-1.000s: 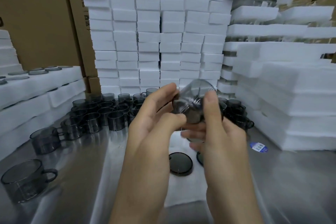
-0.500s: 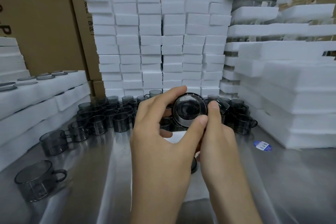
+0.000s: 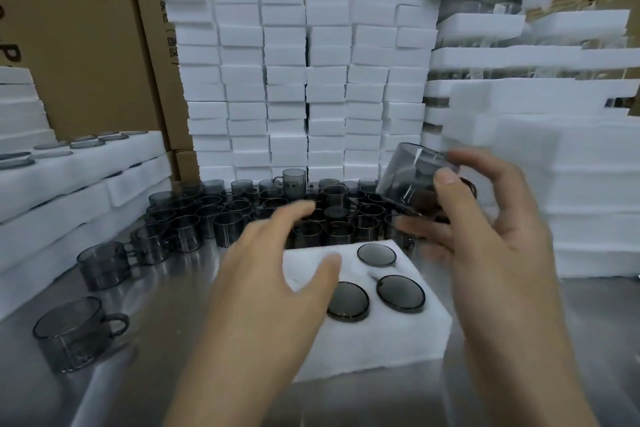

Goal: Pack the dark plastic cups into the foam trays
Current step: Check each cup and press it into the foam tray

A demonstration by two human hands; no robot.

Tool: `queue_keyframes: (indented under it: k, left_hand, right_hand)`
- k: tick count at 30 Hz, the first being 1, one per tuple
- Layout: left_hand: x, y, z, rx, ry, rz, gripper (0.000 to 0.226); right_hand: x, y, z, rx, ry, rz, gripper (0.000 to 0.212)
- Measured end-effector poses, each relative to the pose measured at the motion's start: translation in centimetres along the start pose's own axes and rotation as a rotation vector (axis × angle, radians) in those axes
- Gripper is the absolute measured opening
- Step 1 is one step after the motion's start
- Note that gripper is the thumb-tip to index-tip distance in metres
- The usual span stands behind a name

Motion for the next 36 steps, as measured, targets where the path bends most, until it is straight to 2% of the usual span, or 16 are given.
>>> queue_keyframes:
  k: [3,5,7,12,19,30,36]
  left_hand:
    - [-3.2,1.7,2.4,-0.267,-0.191,-0.180,0.073]
    - [-4.1,2.0,3.0,-0.310,-0.184,-0.248,0.069]
    - [-4.2,1.6,3.0,-0.308,-0.198,-0.229,0.062]
    - [-4.2,1.8,2.2,-0.408,-0.255,-0.185,0.058]
    - [-3.5,2.5,0.8,-0.583,-0.228,-0.096,0.062]
    - [-5.0,2.0,0.9,-0.596,-0.144,-0.168,0.091]
    - [-5.4,1.7,1.2,-0.602,-0.132,-0.167,0.097]
  right_hand:
    - [-0.5,-0.3,-0.2,-0.022,0.051,-0.074,0.012]
    - [0.6,-0.4,0.0,-0.039,0.063,-0.034,0.006]
    - [1.6,-0.3,0.4,-0.054,0.109,-0.005,0.006]
    - [2.5,0.4,1.4,-0.186,0.311,-0.062,0.026]
    - [3.8,0.6,1.1,-0.241,0.456,-0.044,0.022]
    - [6.6,2.0,2.7,-0.395,0.641,-0.028,0.026]
    - [7.8,2.6,3.0,-0.481,0.767,-0.021,0.028]
Point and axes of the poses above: each hand's wrist, its own y-axis away from the middle knuckle, its own z-axis out of the palm, x = y × z, the point moved 9 cm from there along -y, towards the middle knuckle, and after that the axes turned 14 degrees about x, right-handed, at the moved point
